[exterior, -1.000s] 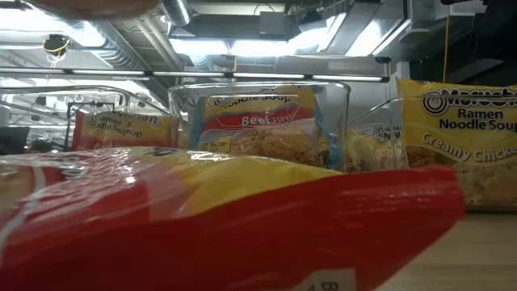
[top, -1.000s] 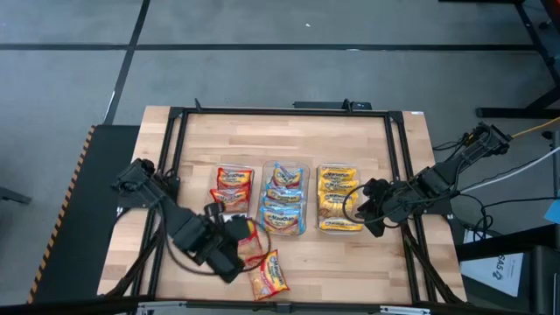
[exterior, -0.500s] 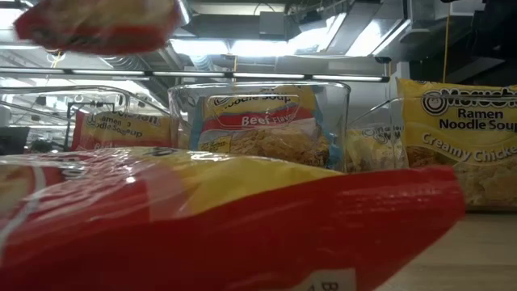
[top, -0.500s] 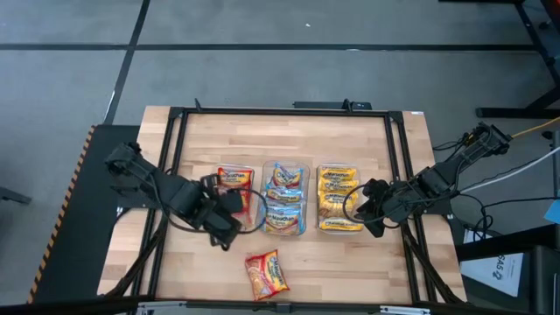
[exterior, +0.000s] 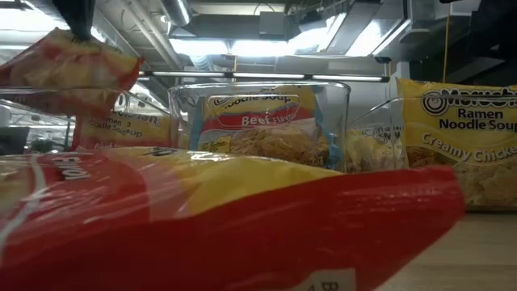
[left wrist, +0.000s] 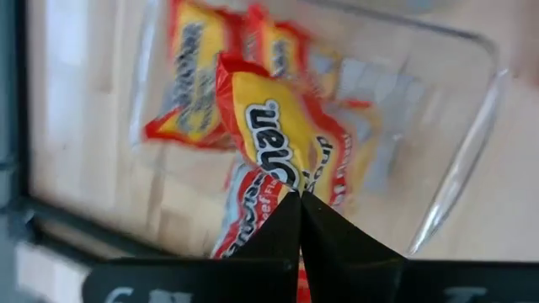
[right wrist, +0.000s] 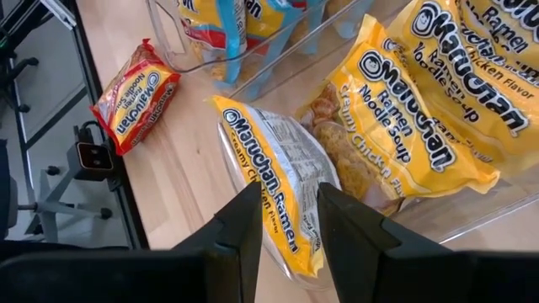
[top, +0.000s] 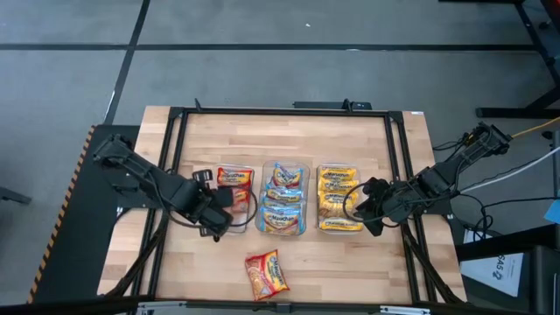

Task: Sort Maruchan noodles
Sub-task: Put the red noodle pack into the left transparent bin

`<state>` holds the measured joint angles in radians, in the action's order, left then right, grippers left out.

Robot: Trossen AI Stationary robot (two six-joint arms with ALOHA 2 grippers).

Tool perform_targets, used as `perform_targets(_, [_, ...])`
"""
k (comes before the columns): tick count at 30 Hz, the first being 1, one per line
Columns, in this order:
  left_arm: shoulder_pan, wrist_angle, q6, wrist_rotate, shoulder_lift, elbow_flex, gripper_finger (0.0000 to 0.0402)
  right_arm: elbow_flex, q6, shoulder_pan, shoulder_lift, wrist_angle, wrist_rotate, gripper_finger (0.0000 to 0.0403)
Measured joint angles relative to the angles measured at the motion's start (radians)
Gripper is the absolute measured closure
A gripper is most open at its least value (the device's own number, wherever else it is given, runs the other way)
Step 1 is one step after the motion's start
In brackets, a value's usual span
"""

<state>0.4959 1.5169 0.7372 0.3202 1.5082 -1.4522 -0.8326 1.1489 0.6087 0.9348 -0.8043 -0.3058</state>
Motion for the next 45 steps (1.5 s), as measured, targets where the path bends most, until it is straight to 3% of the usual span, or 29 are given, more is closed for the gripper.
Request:
perform_targets(8, [-0.014,-0.194,-0.064,0.006,0.002,0.077,0.0401,0.000,0.002,0.000,0.000,0.000,0.000,0.0288])
perform_targets(24, [-0.034,-0.311,-0.020,0.049,0.002,0.201,0.0400,0.000,0.002,0.000,0.000,0.000,0.000,0.0288])
perform_targets(37, [-0.031,-0.301,0.076,0.027,0.003,0.164,0.0354,0.000,0.002,0.000,0.000,-0.005,-0.001,0.0288])
perform_targets(41, [-0.025,-0.344,0.122,-0.055,0.002,0.075,0.0356,0.000,0.002,0.000,0.000,-0.005,-0.001,0.0288])
perform_targets(45, [0.021,-0.554,0.228,-0.166,0.002,0.039,0.0353,0.000,0.004,0.000,0.000,-0.005,-0.001,0.0288])
